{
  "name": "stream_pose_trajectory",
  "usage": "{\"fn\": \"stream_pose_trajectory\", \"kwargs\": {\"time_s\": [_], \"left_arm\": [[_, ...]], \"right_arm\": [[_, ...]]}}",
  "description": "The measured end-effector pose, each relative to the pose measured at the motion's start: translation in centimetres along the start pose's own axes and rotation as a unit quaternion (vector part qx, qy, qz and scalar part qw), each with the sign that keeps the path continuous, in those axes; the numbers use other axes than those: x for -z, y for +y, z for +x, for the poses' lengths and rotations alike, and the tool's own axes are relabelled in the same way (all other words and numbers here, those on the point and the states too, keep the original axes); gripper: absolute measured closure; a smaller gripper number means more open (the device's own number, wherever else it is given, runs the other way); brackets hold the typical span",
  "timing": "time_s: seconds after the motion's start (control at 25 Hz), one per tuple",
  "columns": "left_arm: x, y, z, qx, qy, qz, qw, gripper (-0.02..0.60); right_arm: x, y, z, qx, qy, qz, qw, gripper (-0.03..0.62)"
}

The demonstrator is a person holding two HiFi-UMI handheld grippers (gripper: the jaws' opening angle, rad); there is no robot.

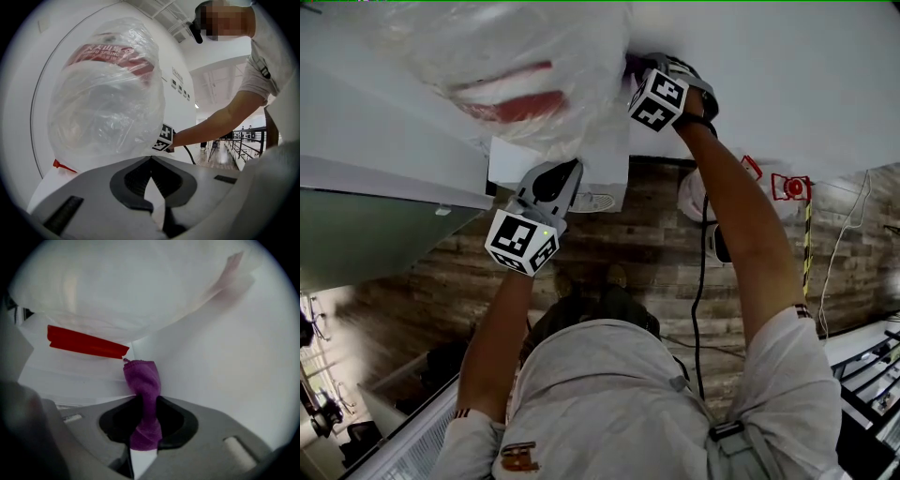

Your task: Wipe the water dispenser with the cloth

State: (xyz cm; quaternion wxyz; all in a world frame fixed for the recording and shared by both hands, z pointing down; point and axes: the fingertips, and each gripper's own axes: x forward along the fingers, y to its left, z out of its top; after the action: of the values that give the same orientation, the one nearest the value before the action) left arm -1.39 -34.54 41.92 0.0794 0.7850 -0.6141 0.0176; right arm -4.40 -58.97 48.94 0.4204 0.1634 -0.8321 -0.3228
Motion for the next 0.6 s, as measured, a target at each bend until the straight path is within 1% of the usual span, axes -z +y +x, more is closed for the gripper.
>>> {"fn": "stream_pose_trajectory", "kwargs": {"time_s": [0.16, 0.32, 0.48, 0.6], "left_arm": [[-0.7, -0.3, -1.0, 0.013, -0.008, 0.007, 0.9999, 0.583], [-1.7, -0.9, -2.2, 0.033, -0.022, 0.015, 0.9991, 0.583], [-2.6, -1.8, -3.7, 0.055, -0.033, 0.026, 0.9976, 0.583], [-3.2, -2.4, -5.4, 0.065, -0.036, 0.032, 0.9967, 0.583]], "right_arm": [[1.4, -0.3, -3.0, 0.023, 0.01, 0.039, 0.999, 0.5], [2.7, -0.4, -7.1, 0.051, 0.013, 0.103, 0.993, 0.5], [2.1, 0.9, -12.6, 0.073, -0.014, 0.172, 0.982, 0.502], [0.6, 2.9, -17.3, 0.085, -0.047, 0.224, 0.97, 0.5]]}}
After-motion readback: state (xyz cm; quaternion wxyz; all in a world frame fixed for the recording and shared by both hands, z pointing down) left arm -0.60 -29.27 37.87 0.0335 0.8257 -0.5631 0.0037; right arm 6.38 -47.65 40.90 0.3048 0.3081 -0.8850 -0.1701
